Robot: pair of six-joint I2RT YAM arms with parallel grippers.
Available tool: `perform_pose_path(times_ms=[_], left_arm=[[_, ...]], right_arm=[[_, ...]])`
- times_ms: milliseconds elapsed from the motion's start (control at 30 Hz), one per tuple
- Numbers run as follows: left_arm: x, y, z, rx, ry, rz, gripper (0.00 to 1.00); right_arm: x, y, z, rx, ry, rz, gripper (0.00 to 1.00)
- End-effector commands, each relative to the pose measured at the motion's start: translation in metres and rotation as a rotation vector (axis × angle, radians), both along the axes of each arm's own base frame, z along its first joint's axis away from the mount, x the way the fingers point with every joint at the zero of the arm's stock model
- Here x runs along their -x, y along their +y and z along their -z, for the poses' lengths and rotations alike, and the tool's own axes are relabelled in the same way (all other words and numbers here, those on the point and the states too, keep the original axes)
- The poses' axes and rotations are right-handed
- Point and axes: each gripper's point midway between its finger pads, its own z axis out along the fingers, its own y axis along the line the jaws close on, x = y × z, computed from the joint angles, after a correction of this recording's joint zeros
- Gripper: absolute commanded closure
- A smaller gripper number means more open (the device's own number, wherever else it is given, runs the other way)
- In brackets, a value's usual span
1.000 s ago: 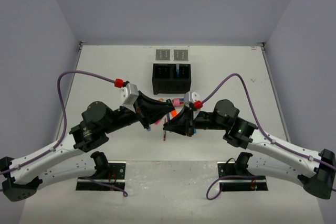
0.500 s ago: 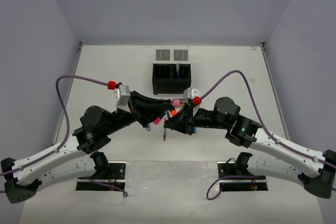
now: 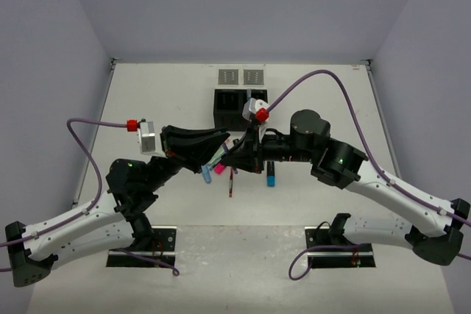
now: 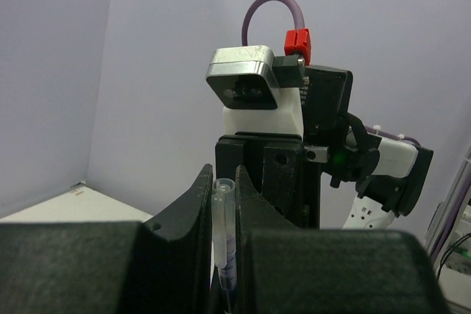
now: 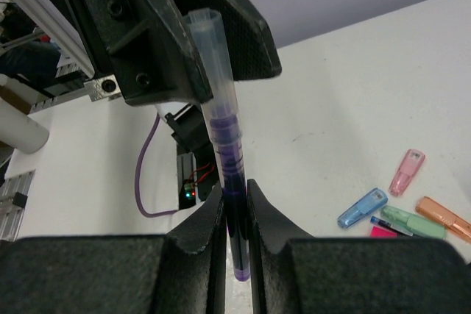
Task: Sort the stationery into containers
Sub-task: Close the pen cap on the pen.
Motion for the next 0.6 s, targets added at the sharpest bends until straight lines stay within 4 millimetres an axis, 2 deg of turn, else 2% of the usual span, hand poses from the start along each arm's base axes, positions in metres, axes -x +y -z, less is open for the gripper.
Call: perform_pose_path(times_ms=[0, 33, 100, 167, 233, 333, 367, 400, 467, 533, 567], left_arm=[[0.040, -0.044, 0.187, -0.523, 0.282, 0.278, 1.00], [0.040, -0.042, 0.187, -0.522, 0.284, 0.275, 1.00], [0.035, -0.037, 0.174, -0.494, 0.278, 0.234, 1.00], [0.027, -0.030, 0.152, -0.464, 0.269, 0.172, 1.00], [0.020, -0.023, 0.127, -0.449, 0.249, 0.120, 1.00], [0.009, -0.012, 0.083, -0.429, 0.224, 0.031, 0.98], [0.005, -0.010, 0.072, -0.425, 0.227, 0.006, 0.88], [0.002, -0.008, 0.066, -0.429, 0.232, -0.016, 0.74], [-0.003, -0.004, 0.054, -0.433, 0.239, -0.050, 0.43], [-0.006, -0.002, 0.032, -0.402, 0.229, -0.065, 0.15], [-0.006, -0.001, 0.025, -0.390, 0.225, -0.069, 0.08]], right_arm=[[-0.014, -0.045, -0.212, -0.597, -0.284, 0.174, 1.00], [-0.014, -0.044, -0.209, -0.588, -0.287, 0.172, 1.00], [-0.016, -0.035, -0.185, -0.539, -0.292, 0.153, 1.00], [-0.015, -0.027, -0.156, -0.492, -0.287, 0.117, 1.00], [-0.014, -0.016, -0.112, -0.427, -0.252, 0.073, 1.00], [-0.001, -0.010, -0.076, -0.379, -0.228, -0.016, 1.00], [0.001, -0.008, -0.059, -0.357, -0.210, -0.032, 1.00], [0.002, -0.008, -0.050, -0.348, -0.203, -0.041, 1.00], [0.005, -0.009, -0.040, -0.342, -0.195, -0.048, 1.00], [0.006, -0.010, -0.026, -0.325, -0.178, -0.050, 1.00], [0.006, -0.009, -0.022, -0.318, -0.172, -0.050, 1.00]])
